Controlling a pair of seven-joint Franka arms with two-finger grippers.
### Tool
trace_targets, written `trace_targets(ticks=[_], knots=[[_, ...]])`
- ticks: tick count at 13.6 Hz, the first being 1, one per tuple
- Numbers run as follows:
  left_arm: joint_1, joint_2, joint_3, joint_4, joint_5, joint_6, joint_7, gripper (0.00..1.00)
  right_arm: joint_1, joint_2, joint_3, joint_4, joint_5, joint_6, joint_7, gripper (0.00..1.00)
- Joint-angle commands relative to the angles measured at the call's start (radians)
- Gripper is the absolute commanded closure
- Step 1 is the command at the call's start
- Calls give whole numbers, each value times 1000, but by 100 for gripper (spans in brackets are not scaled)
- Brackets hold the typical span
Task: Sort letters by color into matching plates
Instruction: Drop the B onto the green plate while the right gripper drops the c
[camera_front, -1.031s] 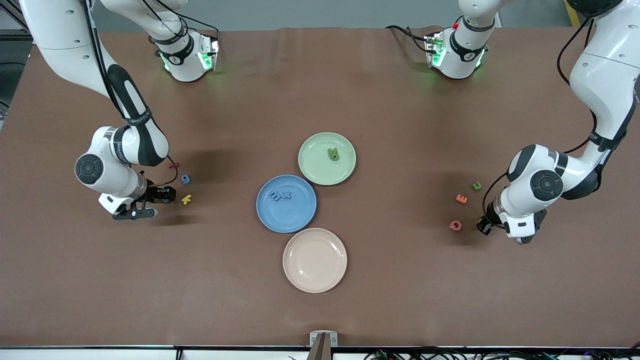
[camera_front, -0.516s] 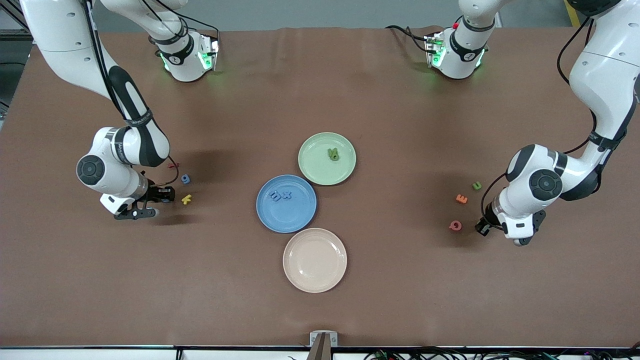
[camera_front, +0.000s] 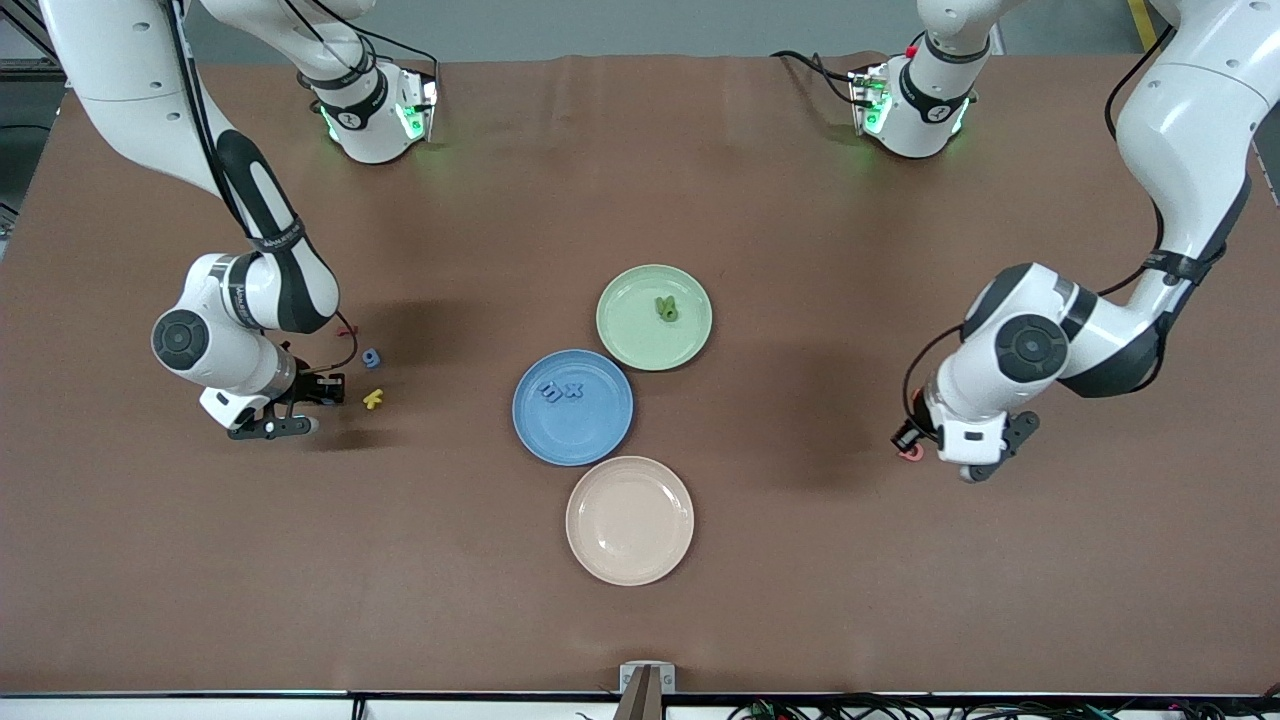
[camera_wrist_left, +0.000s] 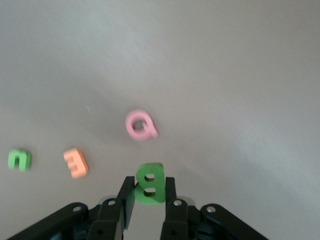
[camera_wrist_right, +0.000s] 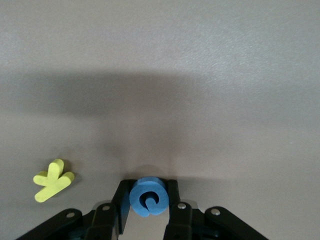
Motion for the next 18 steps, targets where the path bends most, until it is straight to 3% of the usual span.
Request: trace_targets(ticks=[1, 4, 7, 12, 14, 18], knots=[[8, -17, -116, -3, 3, -102, -1, 100, 28, -8, 4, 40, 12, -95, 17, 84], [-9, -14, -209, -10, 3, -127, -6, 100, 71, -31, 4, 143, 12, -275, 104, 84], [-112, -16, -220, -14, 6, -127, -21, 100, 181, -25, 4, 317, 12, -479, 306, 84], [-276, -5, -210, -4, 22, -105, -58, 100, 365, 6, 6, 459, 30, -520, 662, 84], [-349, 9, -175, -3, 22, -84, -85, 100, 453, 65, 6, 525, 75, -511, 822, 84], [-529, 13, -51, -3, 6, -23, -237, 100, 525, 182, 6, 650, 127, -497, 937, 83]])
